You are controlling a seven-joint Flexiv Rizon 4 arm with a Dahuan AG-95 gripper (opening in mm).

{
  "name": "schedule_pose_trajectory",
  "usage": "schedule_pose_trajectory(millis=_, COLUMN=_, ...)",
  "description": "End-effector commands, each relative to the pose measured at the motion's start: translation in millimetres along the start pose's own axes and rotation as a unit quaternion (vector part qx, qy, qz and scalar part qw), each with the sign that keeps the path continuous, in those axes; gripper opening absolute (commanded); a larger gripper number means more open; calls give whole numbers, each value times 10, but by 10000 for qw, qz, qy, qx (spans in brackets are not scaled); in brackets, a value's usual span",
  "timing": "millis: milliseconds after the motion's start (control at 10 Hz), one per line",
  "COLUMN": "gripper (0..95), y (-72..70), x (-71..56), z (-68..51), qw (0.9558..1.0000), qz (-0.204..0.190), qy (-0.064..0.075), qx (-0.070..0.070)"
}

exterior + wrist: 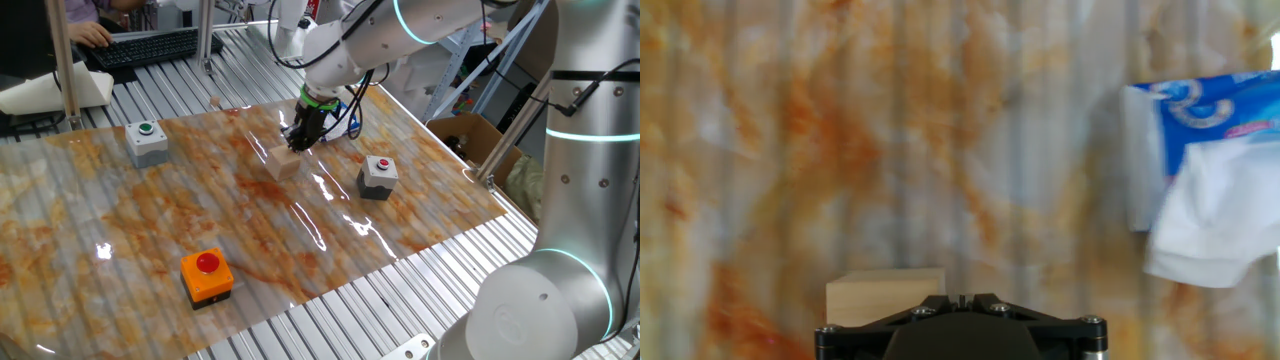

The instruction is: Use the gripper to push the small block from left to right

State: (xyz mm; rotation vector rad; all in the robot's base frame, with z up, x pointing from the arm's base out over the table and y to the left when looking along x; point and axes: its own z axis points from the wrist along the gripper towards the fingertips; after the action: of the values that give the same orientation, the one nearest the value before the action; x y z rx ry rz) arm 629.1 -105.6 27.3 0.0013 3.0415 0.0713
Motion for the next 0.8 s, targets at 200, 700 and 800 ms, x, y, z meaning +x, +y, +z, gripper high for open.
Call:
schedule_pose_trajectory(millis=200, gripper=0, y=171, x=26, z=-42, qw=9999, qz=150, qy=4, qx=15)
schedule_pose_trajectory(millis=700, gripper=0, y=462, x=52, z=-143, qw=9994, qz=339, qy=17, qx=71)
schedule_pose_trajectory(millis=800, gripper=0, y=509, x=57, z=-164, qw=9993, qz=374, qy=32, qx=82)
